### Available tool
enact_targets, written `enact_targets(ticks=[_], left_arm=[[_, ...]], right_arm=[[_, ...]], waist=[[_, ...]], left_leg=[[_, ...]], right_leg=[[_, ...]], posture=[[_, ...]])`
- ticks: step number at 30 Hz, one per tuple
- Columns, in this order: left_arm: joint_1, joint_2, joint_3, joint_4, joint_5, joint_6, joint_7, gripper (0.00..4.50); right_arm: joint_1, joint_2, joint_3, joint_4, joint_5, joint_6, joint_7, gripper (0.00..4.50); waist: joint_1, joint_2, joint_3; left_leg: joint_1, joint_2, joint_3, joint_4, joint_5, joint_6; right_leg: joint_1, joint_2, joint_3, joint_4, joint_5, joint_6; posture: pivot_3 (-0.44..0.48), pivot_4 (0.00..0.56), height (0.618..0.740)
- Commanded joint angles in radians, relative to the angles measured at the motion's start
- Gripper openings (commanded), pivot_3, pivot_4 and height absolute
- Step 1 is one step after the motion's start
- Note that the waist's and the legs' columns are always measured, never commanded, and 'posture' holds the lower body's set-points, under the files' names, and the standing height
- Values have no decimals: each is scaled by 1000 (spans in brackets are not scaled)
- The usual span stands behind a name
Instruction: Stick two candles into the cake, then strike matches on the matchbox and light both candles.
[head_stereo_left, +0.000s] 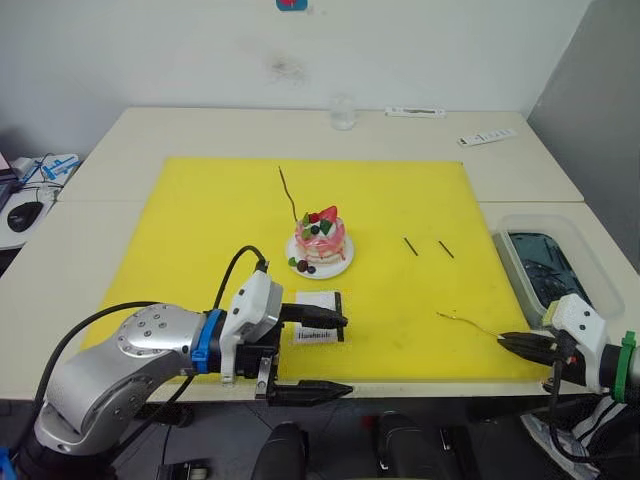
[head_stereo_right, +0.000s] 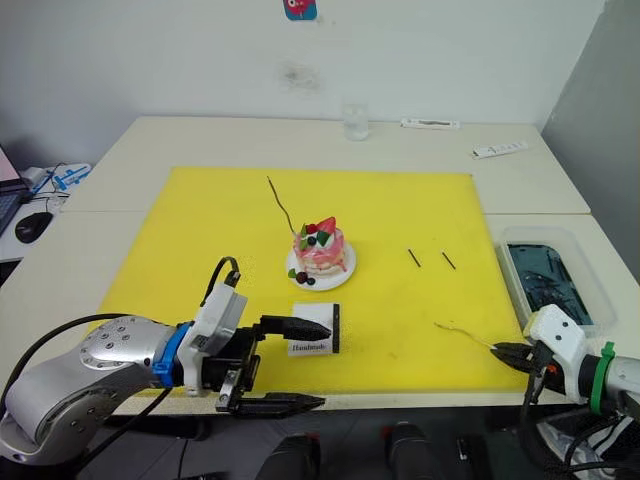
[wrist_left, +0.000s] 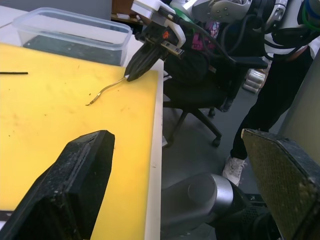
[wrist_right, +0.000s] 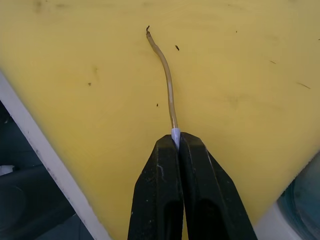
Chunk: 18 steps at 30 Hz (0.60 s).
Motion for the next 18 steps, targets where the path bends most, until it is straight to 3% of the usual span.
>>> enact_targets(ticks=[1, 2, 5, 10, 18], left_arm=[[-21, -8, -14, -24, -20, 5, 11, 4500], [-24, -10, -16, -23, -20, 5, 13, 4500], [-32, -13, -20, -20, -21, 7, 20, 4500], [-37, -15, -24, -20, -21, 11, 28, 4500], [-36, -7, -31, -12, 4, 11, 34, 4500]], right_arm=[[-17, -13, -21, -1, 7, -8, 14, 34], [-18, -12, -20, 2, 8, 0, 12, 34], [-19, -12, -21, 8, 9, 15, 12, 660], [-37, -25, -20, 6, 1, 17, 15, 2335], [-89, -154, -97, -95, 64, 151, 59, 2335]], waist=[[0, 0, 0], [0, 0, 0], [0, 0, 0], [0, 0, 0], [-1, 0, 0]], left_leg=[[0, 0, 0, 0, 0, 0], [0, 0, 0, 0, 0, 0], [0, 0, 0, 0, 0, 0], [0, 0, 0, 0, 0, 0], [0, 0, 0, 0, 0, 0]], right_leg=[[0, 0, 0, 0, 0, 0], [0, 0, 0, 0, 0, 0], [0, 0, 0, 0, 0, 0], [0, 0, 0, 0, 0, 0], [0, 0, 1, 0, 0, 0]], posture=[[0, 150, 740], [0, 150, 740], [0, 150, 740], [0, 150, 740], [0, 150, 740]])
